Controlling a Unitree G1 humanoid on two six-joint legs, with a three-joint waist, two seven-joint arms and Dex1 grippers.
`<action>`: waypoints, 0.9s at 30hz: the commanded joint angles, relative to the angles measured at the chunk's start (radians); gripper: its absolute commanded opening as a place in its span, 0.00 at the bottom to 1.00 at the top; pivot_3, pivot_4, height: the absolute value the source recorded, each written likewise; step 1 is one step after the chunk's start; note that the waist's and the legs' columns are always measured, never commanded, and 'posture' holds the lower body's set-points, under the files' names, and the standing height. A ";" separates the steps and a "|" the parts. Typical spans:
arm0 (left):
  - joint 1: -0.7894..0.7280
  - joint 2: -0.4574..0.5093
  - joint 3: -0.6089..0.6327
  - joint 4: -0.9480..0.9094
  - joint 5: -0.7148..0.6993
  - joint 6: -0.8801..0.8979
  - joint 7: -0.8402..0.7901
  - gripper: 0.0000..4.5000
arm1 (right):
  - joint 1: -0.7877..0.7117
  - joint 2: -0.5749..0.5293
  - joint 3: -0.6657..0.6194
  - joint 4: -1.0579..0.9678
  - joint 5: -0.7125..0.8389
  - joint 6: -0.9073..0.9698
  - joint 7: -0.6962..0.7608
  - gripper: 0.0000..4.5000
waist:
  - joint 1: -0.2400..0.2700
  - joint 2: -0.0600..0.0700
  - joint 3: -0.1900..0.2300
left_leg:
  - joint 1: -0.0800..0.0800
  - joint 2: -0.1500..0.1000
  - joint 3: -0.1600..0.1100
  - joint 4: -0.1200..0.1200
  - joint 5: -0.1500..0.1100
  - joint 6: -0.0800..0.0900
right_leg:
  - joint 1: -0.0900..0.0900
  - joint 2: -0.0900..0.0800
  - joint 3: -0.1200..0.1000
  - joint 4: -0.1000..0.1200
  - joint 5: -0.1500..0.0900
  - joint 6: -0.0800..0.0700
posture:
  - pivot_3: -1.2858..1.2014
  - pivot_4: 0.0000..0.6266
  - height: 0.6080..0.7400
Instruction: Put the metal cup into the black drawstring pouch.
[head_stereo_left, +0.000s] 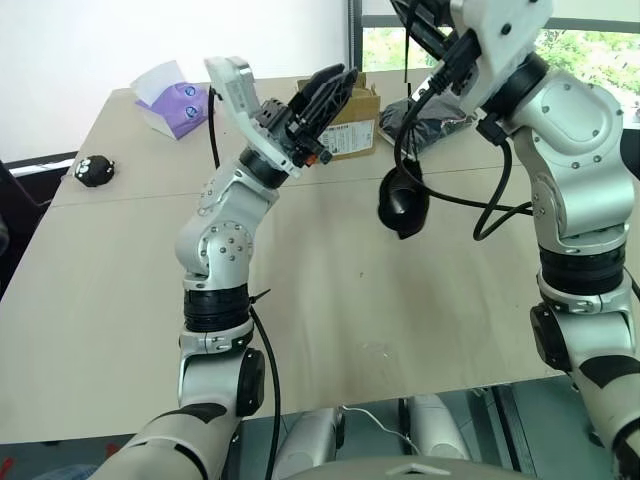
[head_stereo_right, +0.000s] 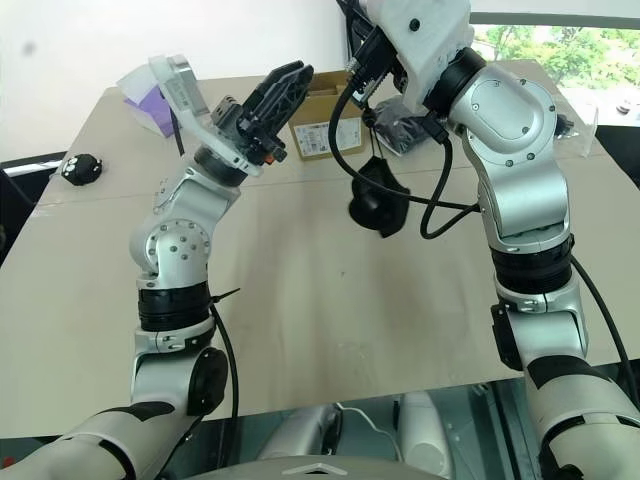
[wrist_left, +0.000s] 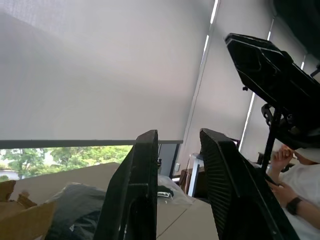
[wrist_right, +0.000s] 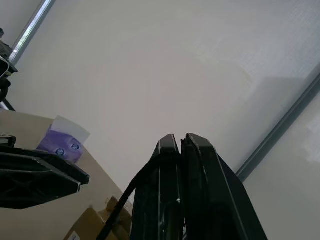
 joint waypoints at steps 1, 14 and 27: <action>0.018 0.015 -0.065 -0.100 -0.035 0.022 -0.072 0.30 | -0.023 -0.002 -0.018 -0.037 0.003 -0.014 -0.004 0.00 | 0.000 0.000 0.000 | 0.000 0.000 0.000 0.000 0.000 0.000 | 0.000 0.000 0.000 0.000 0.000 0.000 | 0.52 0.24 1.00; 0.009 0.059 -0.197 0.015 0.239 -0.164 -0.135 0.30 | -0.015 -0.012 -0.024 -0.054 0.008 -0.007 0.001 0.00 | 0.000 0.000 0.000 | 0.000 0.000 0.000 0.000 0.000 0.000 | 0.000 0.000 0.000 0.001 0.000 0.000 | 0.52 0.24 1.00; 0.004 0.018 -0.171 -0.001 0.221 -0.174 -0.123 0.30 | -0.015 -0.012 -0.016 -0.060 0.013 -0.001 0.006 0.00 | 0.000 0.000 0.000 | 0.000 0.000 0.000 0.000 0.000 0.000 | 0.000 0.000 0.000 0.001 0.000 0.000 | 0.52 0.24 1.00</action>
